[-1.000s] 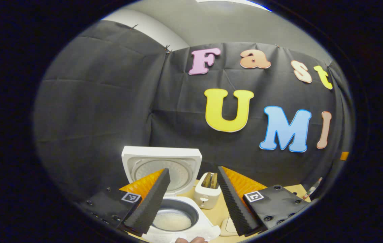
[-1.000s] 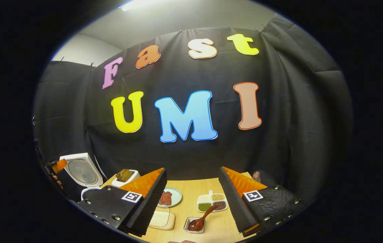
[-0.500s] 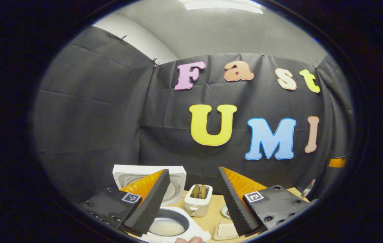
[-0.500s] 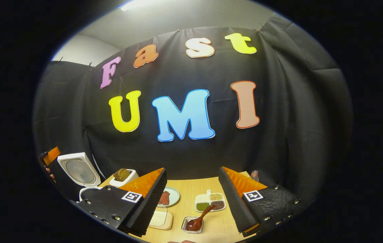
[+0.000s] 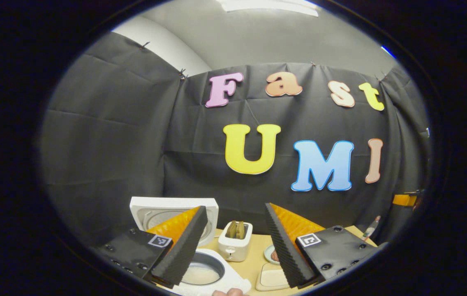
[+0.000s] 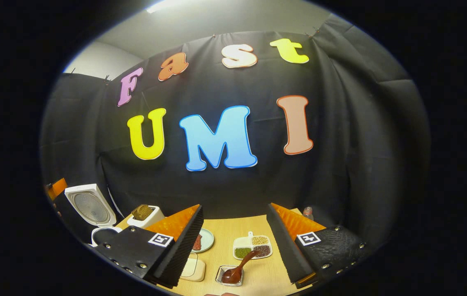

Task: Close the left gripper, press the button to open the rice cooker; take a wooden spoon from the chopstick holder with the right hand, scoop a spoonful of rice and pour it into the rice cooker, then put the wooden spoon back into the chopstick holder.

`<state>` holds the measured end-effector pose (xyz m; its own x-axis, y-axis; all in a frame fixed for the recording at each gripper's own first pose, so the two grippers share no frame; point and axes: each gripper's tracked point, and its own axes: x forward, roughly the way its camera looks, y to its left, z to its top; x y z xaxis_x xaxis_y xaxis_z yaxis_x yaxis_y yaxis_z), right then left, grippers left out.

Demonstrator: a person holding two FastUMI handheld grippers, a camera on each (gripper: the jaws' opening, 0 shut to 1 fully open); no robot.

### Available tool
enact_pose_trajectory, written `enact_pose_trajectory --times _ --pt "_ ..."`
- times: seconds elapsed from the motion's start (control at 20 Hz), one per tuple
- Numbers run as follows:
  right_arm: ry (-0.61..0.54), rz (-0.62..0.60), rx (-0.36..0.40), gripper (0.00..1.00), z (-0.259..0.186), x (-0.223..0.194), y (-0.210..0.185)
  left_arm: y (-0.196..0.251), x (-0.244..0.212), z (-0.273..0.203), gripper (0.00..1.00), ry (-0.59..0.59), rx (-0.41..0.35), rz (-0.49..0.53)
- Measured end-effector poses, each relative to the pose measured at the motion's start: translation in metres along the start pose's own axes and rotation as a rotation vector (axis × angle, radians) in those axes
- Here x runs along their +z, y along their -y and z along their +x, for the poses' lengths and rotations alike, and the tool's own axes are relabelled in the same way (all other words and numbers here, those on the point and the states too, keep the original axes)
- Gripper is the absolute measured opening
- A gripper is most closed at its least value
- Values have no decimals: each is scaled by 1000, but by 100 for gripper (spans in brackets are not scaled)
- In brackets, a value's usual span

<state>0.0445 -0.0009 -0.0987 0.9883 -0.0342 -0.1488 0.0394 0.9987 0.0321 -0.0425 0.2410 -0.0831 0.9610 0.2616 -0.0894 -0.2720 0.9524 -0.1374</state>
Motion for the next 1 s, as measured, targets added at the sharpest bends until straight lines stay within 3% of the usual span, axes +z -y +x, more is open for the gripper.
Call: enact_pose_trajectory --times 0.2,0.5,1.0 --pt "-53 -13 -13 94 23 -43 19 8 -10 1 96 -26 -10 26" --pt "-206 83 -29 94 62 -130 43 21 -26 1 94 -76 -9 55" --pt "-454 161 10 94 113 -238 47 22 -35 -2 95 -119 65 95"
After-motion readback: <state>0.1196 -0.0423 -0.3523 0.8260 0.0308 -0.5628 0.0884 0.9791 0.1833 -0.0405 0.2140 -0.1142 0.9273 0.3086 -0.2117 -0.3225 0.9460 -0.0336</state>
